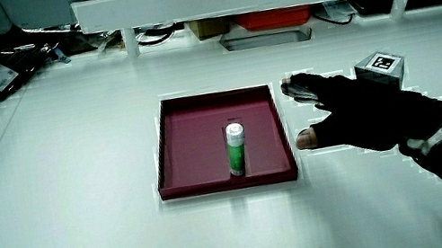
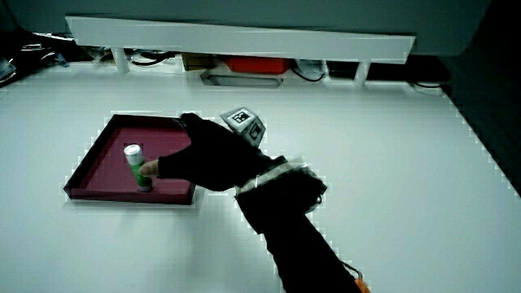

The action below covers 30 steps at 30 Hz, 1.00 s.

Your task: Pick glue stick

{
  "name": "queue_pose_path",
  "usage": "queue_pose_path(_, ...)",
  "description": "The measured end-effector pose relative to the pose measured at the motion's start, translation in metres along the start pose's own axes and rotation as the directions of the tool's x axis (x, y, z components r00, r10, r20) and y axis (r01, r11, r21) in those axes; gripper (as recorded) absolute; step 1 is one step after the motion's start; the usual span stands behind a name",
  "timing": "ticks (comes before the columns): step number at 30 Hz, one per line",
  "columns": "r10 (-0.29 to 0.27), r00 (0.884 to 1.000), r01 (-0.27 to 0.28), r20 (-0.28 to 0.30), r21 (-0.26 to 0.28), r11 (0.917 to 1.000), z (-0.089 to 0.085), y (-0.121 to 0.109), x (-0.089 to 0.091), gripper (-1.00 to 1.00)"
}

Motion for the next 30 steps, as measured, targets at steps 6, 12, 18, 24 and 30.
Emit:
queue_pose_path(6, -0.006, 1.0, 0.005, -0.018, -0.017, 0.9998, -0.014, 0.021, 0.006, 0.0)
queue_pose_path(12, -0.011, 0.999, 0.01, -0.034, -0.035, 0.9993, -0.027, 0.043, 0.013, 0.0)
queue_pose_path(18, 0.005, 0.996, -0.009, -0.084, -0.045, 0.9989, -0.038, 0.062, 0.021, 0.0)
queue_pose_path(24, -0.016, 0.996, 0.012, -0.092, -0.043, 0.999, -0.052, 0.078, 0.032, 0.0)
queue_pose_path(30, -0.014, 0.994, 0.01, -0.106, -0.043, 0.999, -0.06, 0.084, 0.036, 0.0)
